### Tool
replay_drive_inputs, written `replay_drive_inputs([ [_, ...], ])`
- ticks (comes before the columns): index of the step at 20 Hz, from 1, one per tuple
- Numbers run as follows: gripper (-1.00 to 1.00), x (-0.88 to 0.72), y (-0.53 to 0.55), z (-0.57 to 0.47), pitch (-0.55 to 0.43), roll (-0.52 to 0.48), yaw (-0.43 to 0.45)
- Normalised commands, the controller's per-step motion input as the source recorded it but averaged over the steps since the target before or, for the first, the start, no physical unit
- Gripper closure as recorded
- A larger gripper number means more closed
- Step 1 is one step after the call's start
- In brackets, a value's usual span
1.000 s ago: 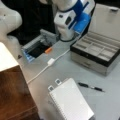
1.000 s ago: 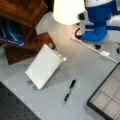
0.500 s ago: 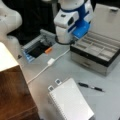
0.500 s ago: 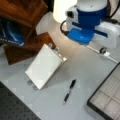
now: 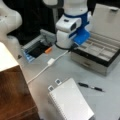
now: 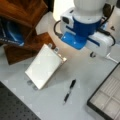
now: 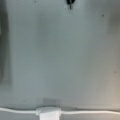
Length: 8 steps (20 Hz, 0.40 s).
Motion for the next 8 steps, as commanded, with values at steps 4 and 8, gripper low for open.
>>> replay_drive_inputs([
  [4, -1.00, 0.33, -0.14, 0.15, 0.118, -0.099, -0.005],
  [8, -1.00, 0.38, -0.12, 0.14, 0.114, -0.061, 0.002],
])
